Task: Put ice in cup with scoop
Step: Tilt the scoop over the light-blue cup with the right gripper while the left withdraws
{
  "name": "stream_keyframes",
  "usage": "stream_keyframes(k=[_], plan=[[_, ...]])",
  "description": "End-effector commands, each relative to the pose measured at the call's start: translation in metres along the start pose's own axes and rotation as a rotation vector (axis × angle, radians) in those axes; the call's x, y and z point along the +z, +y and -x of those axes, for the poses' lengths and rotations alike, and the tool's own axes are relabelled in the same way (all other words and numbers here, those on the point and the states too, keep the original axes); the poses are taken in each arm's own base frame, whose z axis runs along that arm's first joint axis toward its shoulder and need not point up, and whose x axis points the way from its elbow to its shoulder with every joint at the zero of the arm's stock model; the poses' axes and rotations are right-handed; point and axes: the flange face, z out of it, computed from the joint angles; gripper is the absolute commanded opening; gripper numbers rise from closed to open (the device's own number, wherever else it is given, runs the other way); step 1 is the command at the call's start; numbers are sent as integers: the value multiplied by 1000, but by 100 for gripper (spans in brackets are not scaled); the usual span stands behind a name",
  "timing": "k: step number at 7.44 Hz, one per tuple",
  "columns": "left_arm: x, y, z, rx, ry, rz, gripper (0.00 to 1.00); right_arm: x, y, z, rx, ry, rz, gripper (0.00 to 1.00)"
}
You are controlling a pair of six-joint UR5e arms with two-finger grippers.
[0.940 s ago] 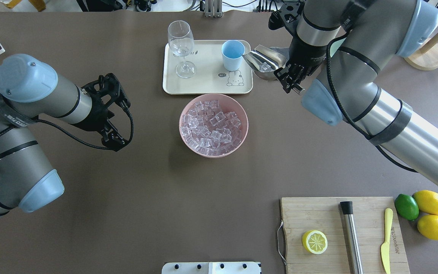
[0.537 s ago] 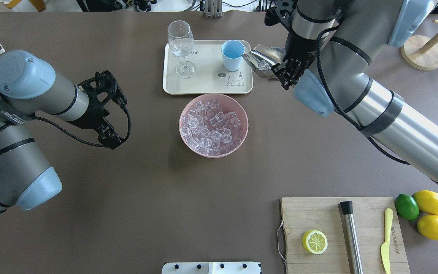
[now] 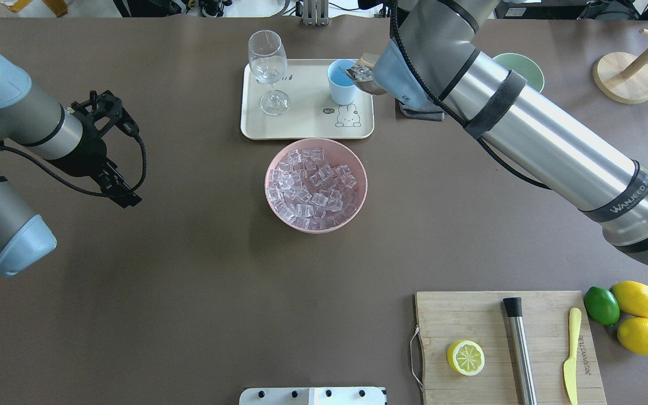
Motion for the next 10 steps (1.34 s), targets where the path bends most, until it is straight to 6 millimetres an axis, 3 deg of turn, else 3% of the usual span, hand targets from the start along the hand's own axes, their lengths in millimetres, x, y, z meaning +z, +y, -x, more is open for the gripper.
stream_keyframes(k=[1,3,4,5,6,7,8,9,10], plan=[[-22,37,73,-164,-65,50,98,-6,-18,9,-9,2,78,0],[-76,78,135,-396,-87,107,98,-13,-17,14,-22,2,99,0],[-107,110,165,-504,-96,98,98,-15,-15,15,-26,3,94,0],[-125,163,199,-612,-119,88,98,-18,-12,18,-35,2,82,0],[-133,207,216,-689,-117,82,98,-33,-2,6,-27,10,49,0],[-141,242,231,-758,-121,78,98,-55,18,-26,0,15,-3,0],[-144,273,241,-815,-125,78,98,-63,45,-52,20,21,-35,0],[-144,296,250,-862,-126,82,98,-67,84,-81,35,30,-79,0],[-142,304,255,-819,-124,96,98,-58,134,-113,48,46,-114,0]])
